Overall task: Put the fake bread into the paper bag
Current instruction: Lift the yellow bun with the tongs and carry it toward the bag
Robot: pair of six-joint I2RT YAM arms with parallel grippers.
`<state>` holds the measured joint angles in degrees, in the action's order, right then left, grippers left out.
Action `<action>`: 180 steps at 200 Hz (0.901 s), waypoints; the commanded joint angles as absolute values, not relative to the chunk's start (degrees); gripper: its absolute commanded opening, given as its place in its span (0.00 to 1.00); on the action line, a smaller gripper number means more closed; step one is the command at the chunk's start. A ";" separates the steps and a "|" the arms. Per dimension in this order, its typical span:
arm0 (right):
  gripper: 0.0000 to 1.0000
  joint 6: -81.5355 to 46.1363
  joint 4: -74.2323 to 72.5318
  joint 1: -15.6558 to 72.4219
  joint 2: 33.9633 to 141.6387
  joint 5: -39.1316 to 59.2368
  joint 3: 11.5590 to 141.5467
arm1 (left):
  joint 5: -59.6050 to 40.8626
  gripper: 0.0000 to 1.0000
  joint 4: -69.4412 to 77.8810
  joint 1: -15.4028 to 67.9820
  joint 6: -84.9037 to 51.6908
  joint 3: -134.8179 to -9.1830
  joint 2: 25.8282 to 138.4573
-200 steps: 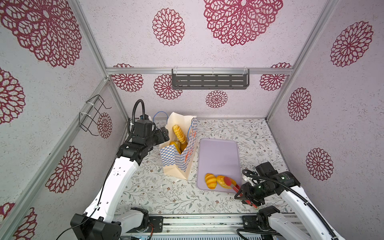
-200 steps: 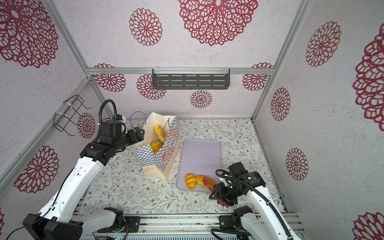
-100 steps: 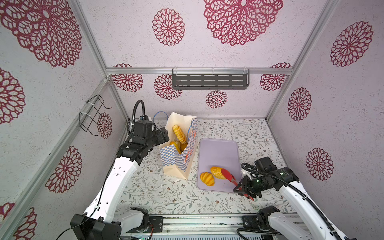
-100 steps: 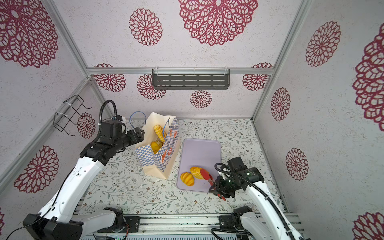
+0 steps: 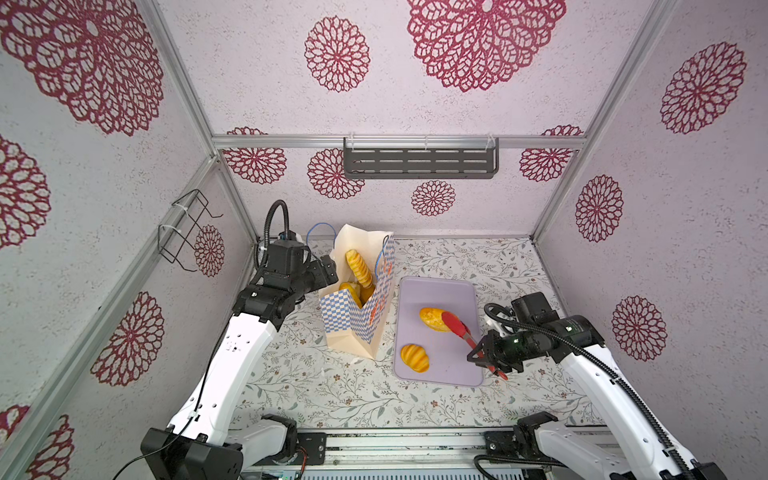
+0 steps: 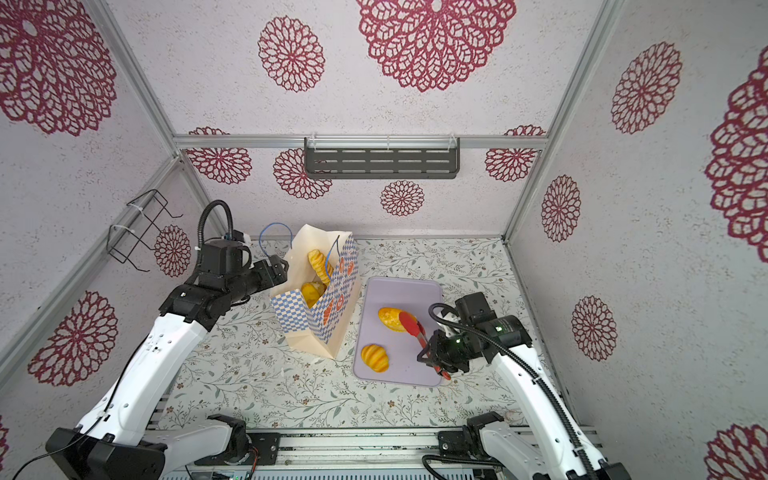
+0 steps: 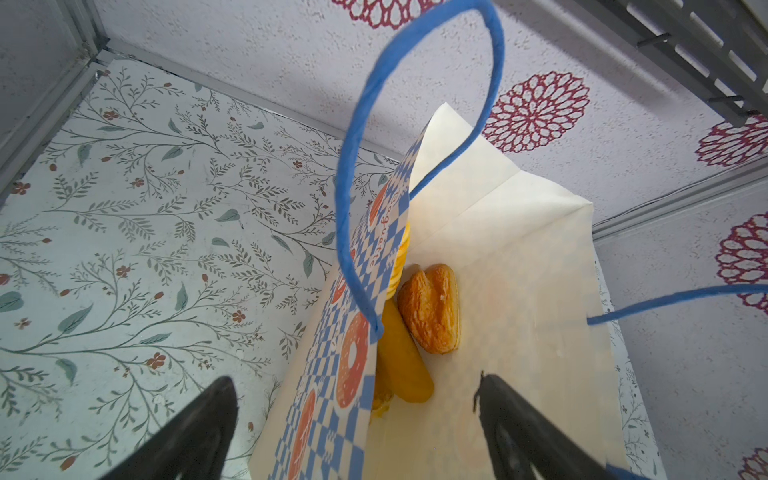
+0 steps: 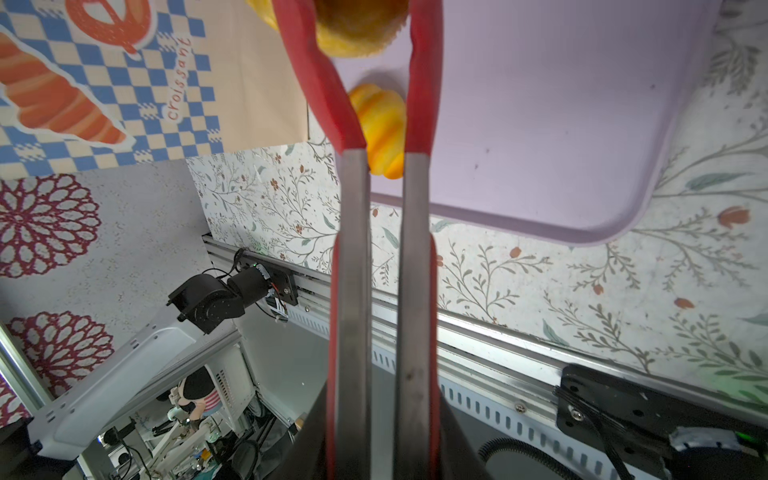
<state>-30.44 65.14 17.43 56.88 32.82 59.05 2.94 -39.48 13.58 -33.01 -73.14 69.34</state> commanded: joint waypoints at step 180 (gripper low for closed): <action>0.29 -22.84 48.59 24.70 97.52 31.44 119.93 | 0.36 0.71 -40.89 12.66 -34.42 -70.41 67.87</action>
